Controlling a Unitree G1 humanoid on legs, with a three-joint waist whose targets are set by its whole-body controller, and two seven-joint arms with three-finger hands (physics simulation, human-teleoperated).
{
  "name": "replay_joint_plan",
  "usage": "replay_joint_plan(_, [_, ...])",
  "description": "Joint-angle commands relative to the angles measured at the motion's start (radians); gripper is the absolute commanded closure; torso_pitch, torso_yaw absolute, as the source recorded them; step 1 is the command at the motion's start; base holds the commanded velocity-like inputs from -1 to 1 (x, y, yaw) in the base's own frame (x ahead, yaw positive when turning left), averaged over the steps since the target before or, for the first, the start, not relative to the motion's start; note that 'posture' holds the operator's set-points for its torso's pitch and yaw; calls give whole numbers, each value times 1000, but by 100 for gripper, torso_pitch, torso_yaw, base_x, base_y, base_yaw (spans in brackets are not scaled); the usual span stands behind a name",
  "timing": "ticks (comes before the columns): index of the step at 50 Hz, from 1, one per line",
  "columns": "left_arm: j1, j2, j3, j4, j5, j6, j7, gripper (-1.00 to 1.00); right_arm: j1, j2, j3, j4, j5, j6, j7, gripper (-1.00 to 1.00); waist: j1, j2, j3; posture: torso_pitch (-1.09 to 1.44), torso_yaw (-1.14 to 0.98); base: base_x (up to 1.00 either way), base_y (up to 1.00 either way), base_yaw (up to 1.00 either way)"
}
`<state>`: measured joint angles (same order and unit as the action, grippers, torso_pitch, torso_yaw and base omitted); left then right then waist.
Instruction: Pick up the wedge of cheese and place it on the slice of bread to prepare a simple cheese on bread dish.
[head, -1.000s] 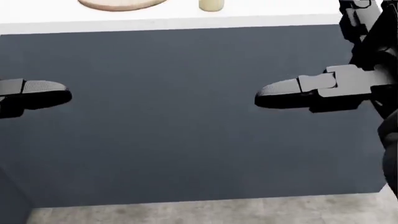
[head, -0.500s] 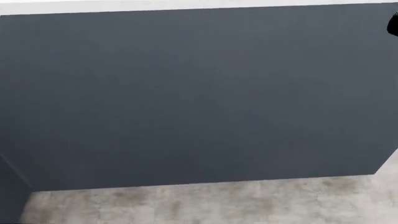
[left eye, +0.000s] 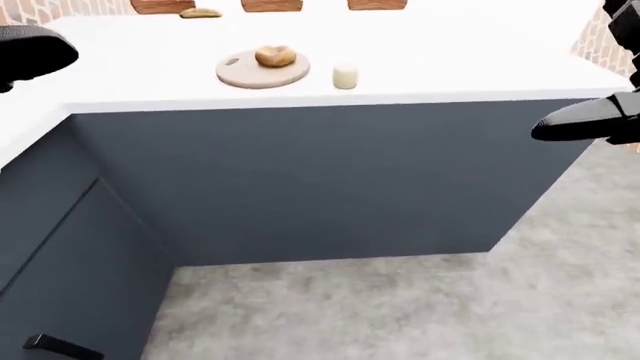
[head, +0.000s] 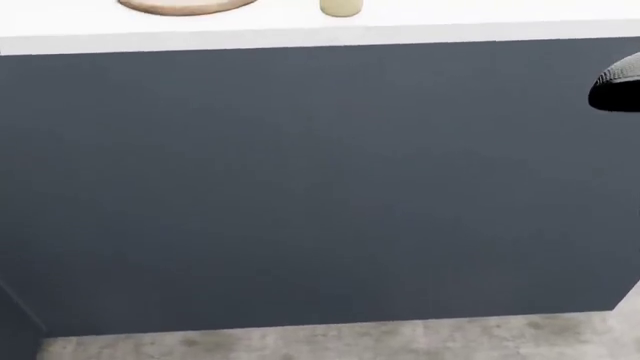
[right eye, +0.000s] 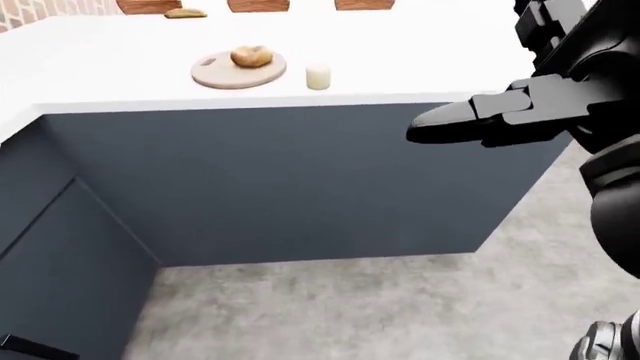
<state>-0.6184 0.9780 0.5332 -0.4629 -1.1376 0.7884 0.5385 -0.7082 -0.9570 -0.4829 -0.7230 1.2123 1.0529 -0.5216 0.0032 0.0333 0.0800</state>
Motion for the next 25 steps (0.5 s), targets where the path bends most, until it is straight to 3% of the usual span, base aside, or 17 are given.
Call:
replay_joint_plan(1, [-17,19,22,-9,15,-29,-6,-100,-18,-26,-6,5,7,-57,-13,-100,-6,26,-18,0,0,33,0,0])
replay_joint_plan(5, [-17,22,23,-6,18,-32,-7,-100,-7,-34,1,9,7,-75,-12,-100,3,7,-30,0,0,33,0,0])
replay_joint_plan(8, [-22,23,20,-7,18,-30,-7,-100,-4,-35,5,11,4,-81,-9,-100,15,-19,-18,0,0,38,0,0])
replay_joint_plan(11, [-22,25,19,-9,16,-31,-7,-100,-2,-33,10,7,0,-82,-9,-100,25,-72,-29,0,0,43,0,0])
replay_joint_plan(12, [-23,26,18,-10,15,-29,-5,-100,-6,-36,10,9,3,-79,-9,-100,24,-78,-41,0,0,44,0,0])
replay_joint_plan(13, [-28,33,20,-13,9,-23,0,-100,-6,-36,12,9,3,-78,-9,-100,14,-75,-17,0,0,45,0,0])
replay_joint_plan(14, [-29,35,21,-14,5,-22,2,-100,-10,-36,14,9,4,-76,-11,-100,21,-90,3,0,0,46,0,0])
replay_joint_plan(17, [-28,33,14,-17,10,-27,0,-100,-17,-34,19,8,5,-71,-13,-100,3,-77,-16,0,0,46,0,0])
replay_joint_plan(21, [-28,34,18,-17,7,-24,-2,-100,-12,-32,16,8,-2,-72,-7,-100,-9,-48,-9,0,0,47,0,0])
replay_joint_plan(25, [-23,36,24,-18,3,-23,0,-100,-21,-24,28,6,-11,-70,-3,-100,-26,7,-20,0,0,53,0,0])
